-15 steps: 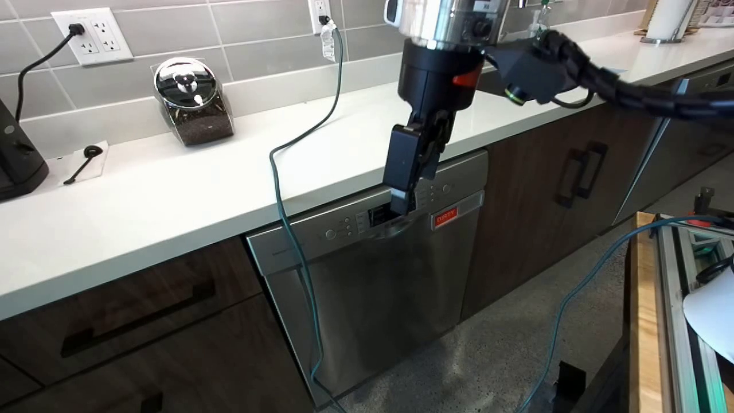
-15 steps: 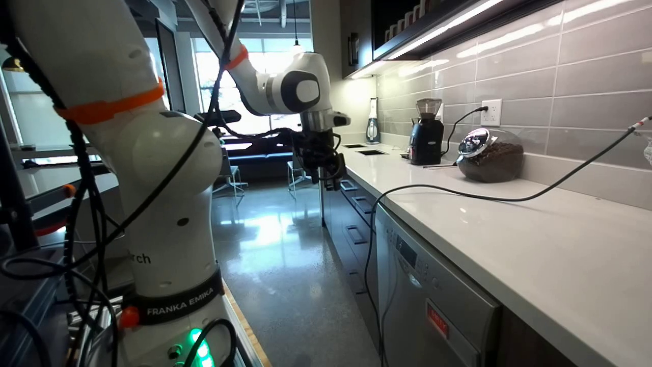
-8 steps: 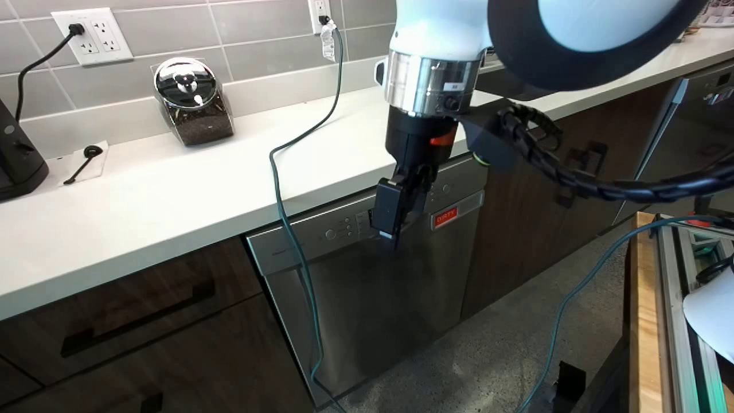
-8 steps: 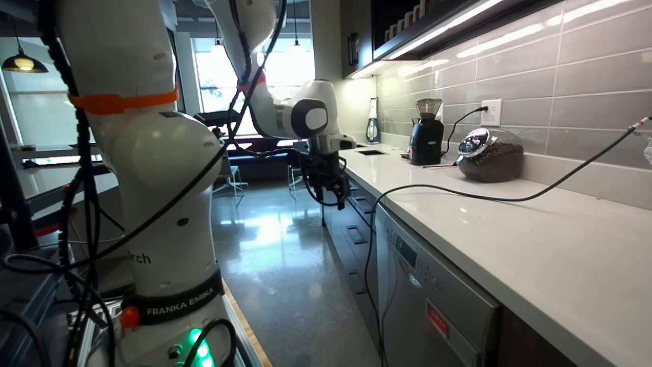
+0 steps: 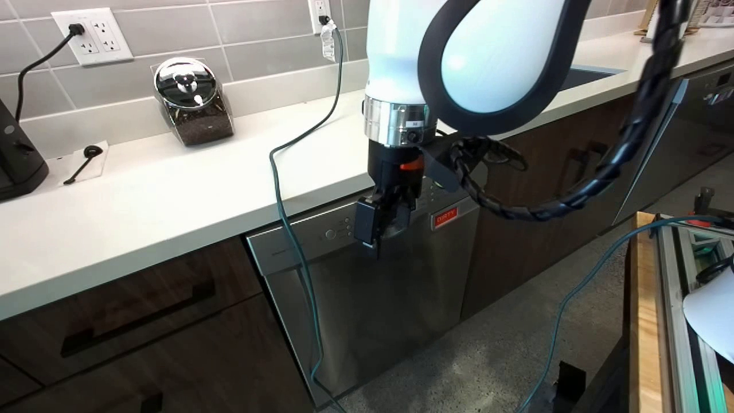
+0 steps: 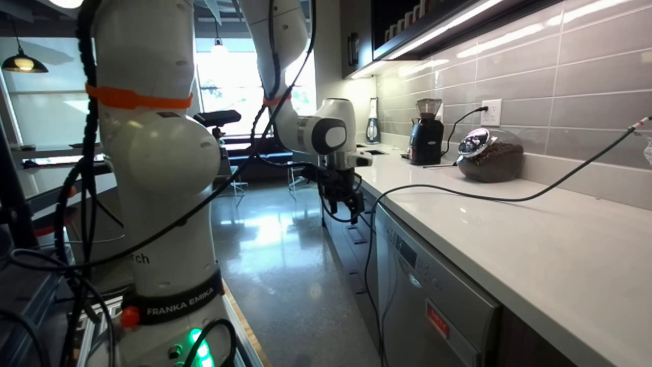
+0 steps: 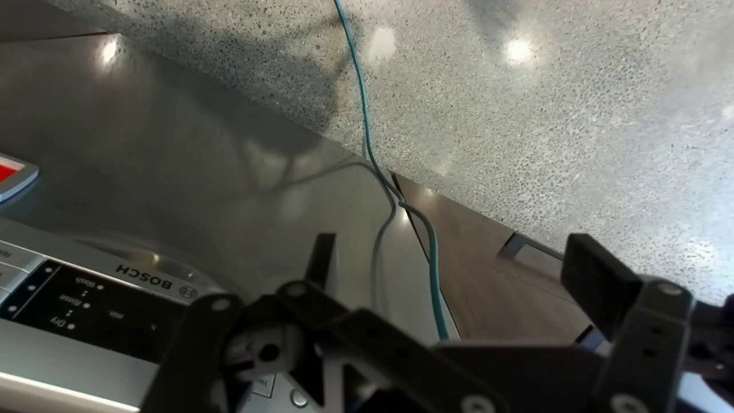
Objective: Press a button on the dishwasher
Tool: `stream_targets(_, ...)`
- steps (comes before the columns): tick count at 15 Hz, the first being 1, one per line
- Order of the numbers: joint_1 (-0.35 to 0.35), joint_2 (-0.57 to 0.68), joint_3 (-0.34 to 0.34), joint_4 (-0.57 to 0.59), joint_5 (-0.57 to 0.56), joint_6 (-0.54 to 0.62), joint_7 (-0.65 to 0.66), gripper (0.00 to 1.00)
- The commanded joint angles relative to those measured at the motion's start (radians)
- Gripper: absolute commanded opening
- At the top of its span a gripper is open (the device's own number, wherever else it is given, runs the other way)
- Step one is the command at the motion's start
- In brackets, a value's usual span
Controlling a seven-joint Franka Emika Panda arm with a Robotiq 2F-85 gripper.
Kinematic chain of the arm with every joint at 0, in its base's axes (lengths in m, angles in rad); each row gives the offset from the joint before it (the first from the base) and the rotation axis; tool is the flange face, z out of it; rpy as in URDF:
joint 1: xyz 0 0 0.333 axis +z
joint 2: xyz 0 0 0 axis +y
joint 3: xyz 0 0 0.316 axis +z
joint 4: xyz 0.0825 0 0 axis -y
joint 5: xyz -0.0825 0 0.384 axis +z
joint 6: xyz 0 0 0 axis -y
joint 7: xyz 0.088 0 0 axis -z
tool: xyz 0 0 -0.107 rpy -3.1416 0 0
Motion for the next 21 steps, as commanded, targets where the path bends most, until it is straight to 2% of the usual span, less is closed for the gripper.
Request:
stream_targets(1, 0.018, 0.102, -0.044, 0.058, -0.097, 0.069, 0.097, 1.00)
stream_targets(4, 0.067, 0.143, -0.120, 0.069, -0.201, 0.153, 0.206, 1.00)
stream_targets(6, 0.098, 0.168, -0.157, 0.075, -0.216, 0.181, 0.240, 1.00)
stream_targets(7, 0.064, 0.125, -0.125, 0.056, -0.165, 0.146, 0.167, 1.00)
stream_targets(13, 0.069, 0.129, -0.132, 0.057, -0.163, 0.151, 0.166, 1.00)
stream_targets(14, 0.092, 0.143, -0.177, 0.066, -0.200, 0.136, 0.213, 1.00)
stream_targets(18, 0.105, 0.174, -0.229, 0.081, -0.206, 0.147, 0.231, 1.00)
stream_targets(21, 0.088, 0.201, -0.211, 0.092, -0.170, 0.151, 0.195, 1.00)
